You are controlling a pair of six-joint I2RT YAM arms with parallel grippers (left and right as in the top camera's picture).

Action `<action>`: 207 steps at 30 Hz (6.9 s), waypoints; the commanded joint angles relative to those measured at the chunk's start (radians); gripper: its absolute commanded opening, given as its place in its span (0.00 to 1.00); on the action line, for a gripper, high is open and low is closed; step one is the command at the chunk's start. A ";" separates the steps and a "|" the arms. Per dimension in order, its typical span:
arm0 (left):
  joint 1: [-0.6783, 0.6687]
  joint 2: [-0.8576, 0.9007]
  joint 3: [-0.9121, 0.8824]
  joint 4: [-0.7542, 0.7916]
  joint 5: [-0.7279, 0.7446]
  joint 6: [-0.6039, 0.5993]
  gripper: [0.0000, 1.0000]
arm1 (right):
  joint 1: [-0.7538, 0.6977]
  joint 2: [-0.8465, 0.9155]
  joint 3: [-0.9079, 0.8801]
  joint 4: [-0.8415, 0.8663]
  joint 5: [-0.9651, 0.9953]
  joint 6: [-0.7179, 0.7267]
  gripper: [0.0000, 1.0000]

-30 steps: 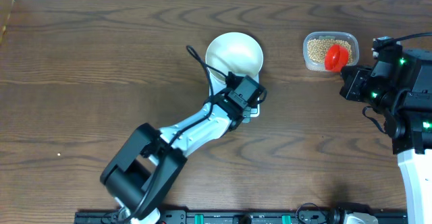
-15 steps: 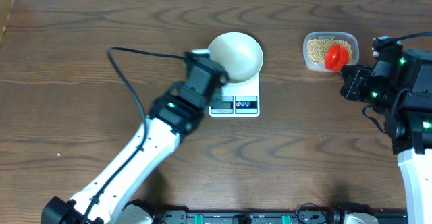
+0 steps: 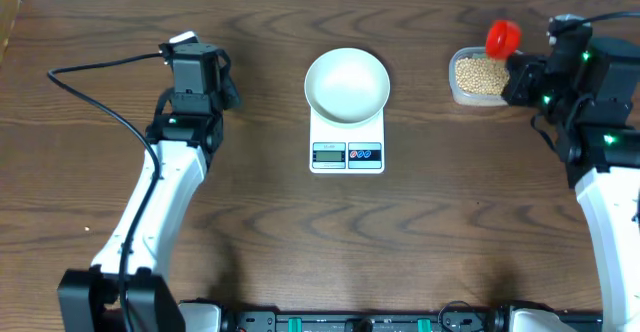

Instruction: Scoop item into bowl and weigh 50g on scale

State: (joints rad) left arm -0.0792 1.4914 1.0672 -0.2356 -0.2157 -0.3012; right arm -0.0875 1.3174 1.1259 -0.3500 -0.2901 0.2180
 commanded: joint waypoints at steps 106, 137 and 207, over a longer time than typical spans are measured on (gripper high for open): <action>-0.662 0.399 -0.018 0.010 0.013 -0.023 0.07 | -0.049 0.167 0.361 0.010 0.115 -0.103 0.01; -0.662 0.459 -0.018 0.005 0.024 -0.061 0.07 | -0.049 0.167 0.361 0.009 0.100 -0.103 0.01; -0.505 -0.118 -0.018 -0.359 0.191 0.309 0.12 | -0.049 0.167 0.360 0.021 0.100 -0.103 0.01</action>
State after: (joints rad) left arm -0.5880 1.3678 1.0576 -0.5919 -0.1215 -0.0498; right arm -0.1326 1.4811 1.4658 -0.3286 -0.1867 0.1246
